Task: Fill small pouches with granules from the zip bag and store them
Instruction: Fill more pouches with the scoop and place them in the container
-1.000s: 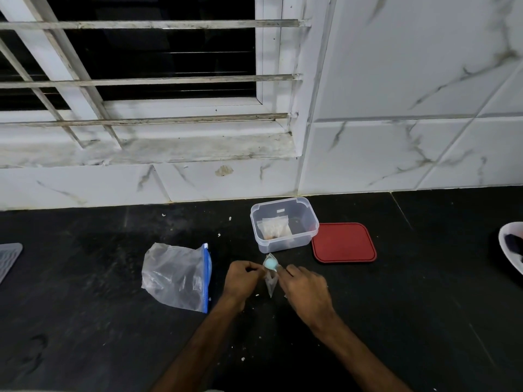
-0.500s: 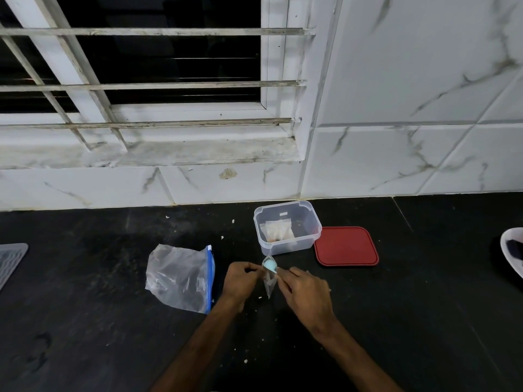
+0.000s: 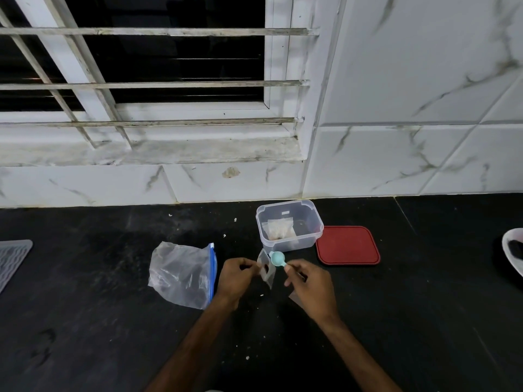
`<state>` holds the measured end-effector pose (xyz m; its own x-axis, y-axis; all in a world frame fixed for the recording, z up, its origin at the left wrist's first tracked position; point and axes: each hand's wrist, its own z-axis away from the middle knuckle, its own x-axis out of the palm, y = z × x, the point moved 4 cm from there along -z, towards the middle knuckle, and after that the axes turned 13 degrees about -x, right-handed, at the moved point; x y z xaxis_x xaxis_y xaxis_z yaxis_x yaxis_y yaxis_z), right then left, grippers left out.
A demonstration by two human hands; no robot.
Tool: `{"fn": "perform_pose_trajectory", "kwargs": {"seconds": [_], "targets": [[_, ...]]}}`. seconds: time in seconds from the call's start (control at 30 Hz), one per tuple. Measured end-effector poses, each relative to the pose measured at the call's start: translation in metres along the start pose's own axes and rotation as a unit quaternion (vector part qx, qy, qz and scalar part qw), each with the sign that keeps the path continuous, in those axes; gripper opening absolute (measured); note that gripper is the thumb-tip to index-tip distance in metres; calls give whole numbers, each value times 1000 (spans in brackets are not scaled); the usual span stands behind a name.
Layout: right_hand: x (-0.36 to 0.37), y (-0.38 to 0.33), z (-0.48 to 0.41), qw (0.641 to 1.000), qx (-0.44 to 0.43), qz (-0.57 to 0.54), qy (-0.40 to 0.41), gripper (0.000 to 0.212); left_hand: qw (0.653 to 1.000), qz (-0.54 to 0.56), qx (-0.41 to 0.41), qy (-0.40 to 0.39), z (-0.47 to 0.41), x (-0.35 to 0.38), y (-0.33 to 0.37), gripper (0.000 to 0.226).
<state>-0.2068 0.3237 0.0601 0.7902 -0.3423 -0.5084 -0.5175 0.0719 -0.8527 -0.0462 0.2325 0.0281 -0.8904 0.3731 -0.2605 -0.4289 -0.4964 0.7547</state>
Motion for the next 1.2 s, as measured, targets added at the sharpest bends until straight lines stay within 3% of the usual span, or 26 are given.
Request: {"fn": "perform_pose_trajectory", "kwargs": {"seconds": [0.2, 0.47, 0.53, 0.63, 0.7, 0.8, 0.97, 1.2], "targets": [[8, 22, 6, 988, 122, -89, -44, 10, 998, -52, 24, 17, -1, -7, -3, 8], [25, 20, 6, 921, 258, -290, -23, 12, 998, -49, 35, 6, 8, -18, 3, 8], [28, 16, 4, 934, 219, -283, -12, 13, 998, -47, 50, -8, 11, -21, 4, 7], [28, 6, -6, 965, 82, -249, 11, 14, 992, -74, 91, -42, 14, -21, 8, 5], [31, 0, -12, 965, 36, -258, -12, 13, 988, -87, 109, -61, 16, -19, 11, 4], [36, -2, -16, 959, 44, -278, -34, 15, 989, -60, 106, -78, 18, -22, 14, 6], [44, -1, -14, 966, 47, -249, 50, 17, 992, 19, 76, -100, 21, -29, 10, 12], [54, -3, -8, 967, 67, -202, 139, 17, 978, 40, 75, -189, 26, -17, -5, 54]]}}
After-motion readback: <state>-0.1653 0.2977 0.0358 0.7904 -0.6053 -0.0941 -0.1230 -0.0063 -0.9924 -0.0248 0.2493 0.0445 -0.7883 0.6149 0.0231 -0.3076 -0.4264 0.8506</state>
